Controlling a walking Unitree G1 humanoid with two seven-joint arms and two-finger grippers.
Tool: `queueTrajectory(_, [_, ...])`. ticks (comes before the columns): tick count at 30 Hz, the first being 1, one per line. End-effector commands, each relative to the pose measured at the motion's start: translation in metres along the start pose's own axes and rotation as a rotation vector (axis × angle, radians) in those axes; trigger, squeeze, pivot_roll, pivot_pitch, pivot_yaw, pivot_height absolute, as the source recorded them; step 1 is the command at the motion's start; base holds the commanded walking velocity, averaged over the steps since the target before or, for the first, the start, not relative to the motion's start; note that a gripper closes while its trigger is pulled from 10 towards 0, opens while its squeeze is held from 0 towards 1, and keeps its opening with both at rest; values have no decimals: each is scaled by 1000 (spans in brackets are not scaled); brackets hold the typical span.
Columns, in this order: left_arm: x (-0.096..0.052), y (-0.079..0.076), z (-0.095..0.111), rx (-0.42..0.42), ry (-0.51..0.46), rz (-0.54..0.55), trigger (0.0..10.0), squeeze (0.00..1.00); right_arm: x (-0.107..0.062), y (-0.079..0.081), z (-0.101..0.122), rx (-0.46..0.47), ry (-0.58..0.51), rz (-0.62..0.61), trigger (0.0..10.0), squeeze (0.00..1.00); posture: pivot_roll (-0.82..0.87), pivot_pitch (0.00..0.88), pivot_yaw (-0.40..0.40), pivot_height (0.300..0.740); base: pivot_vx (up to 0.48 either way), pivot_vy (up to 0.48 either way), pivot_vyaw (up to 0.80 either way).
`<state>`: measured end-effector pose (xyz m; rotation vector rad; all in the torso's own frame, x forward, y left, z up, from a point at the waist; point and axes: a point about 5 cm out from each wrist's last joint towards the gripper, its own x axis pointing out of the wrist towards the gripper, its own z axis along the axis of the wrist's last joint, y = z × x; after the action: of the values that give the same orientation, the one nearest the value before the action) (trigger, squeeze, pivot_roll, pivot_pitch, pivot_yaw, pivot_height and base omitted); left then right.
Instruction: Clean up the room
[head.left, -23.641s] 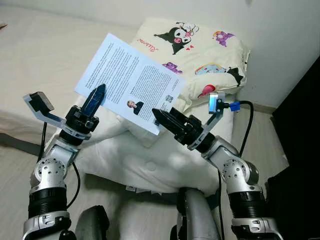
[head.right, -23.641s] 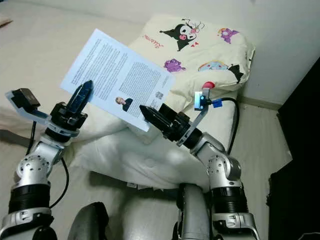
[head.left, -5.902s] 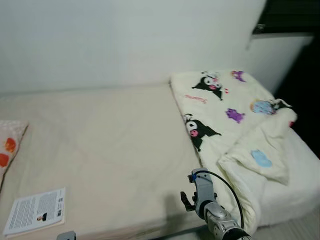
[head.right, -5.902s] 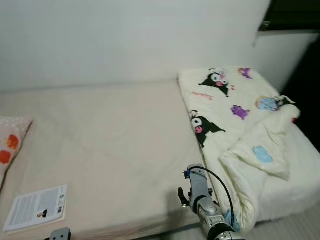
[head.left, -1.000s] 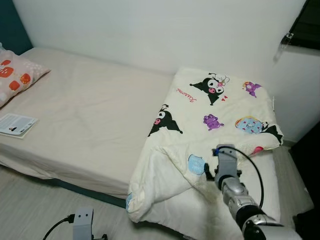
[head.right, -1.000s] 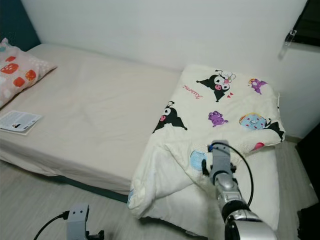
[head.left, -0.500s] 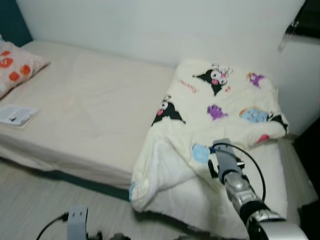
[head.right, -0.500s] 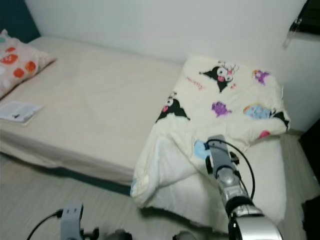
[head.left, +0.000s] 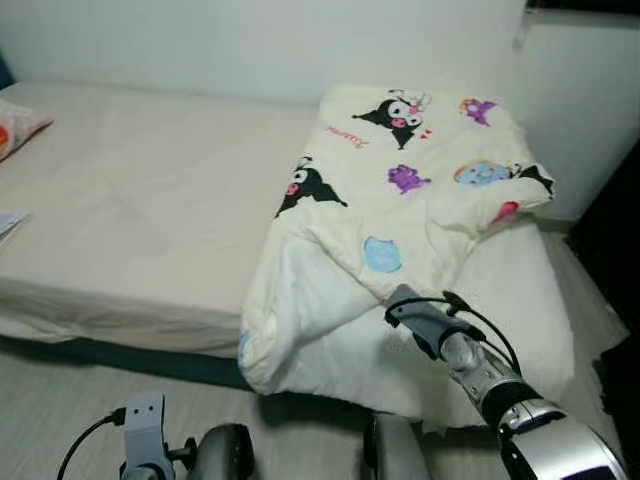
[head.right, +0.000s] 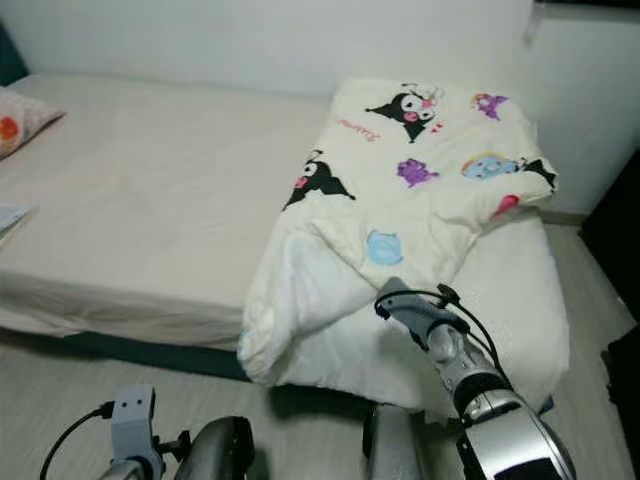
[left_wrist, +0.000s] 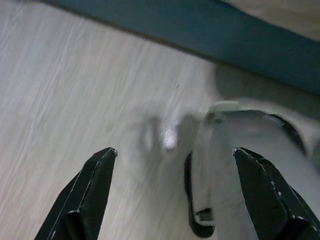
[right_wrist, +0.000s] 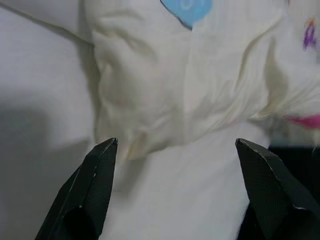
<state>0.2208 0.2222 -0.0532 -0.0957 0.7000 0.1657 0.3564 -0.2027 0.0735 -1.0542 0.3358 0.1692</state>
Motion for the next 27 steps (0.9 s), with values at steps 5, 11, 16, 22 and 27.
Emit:
queueTrajectory(5, [-2, -1, -9, 7, 28, -11, 10000, 0, 2, -4, 15, -122, -90, 2, 10000, 0, -74, 181, -32, 590, 0, 0, 0])
queueTrajectory(11, [-5, -1, -16, 9, 34, -13, 10000, 0, 3, 0, 19, -112, -92, 31, 10000, 0, -62, 206, -34, 590, 0, 0, 0])
queueTrajectory(16, [-9, 8, -22, 18, 29, -1, 10000, 0, 3, 4, 22, -46, -101, 54, 10000, 0, -23, 249, -31, 590, 0, 0, 0])
queueTrajectory(22, [-12, 19, -23, 35, 27, 17, 10000, 0, 5, 3, 43, 109, -168, 129, 10000, 0, -16, 267, -32, 590, 0, 0, 0])
queueTrajectory(27, [-13, 17, -27, 45, 40, 12, 10000, 0, 7, -6, 45, 186, -145, 136, 10000, 0, -33, 269, -25, 590, 0, 0, 0])
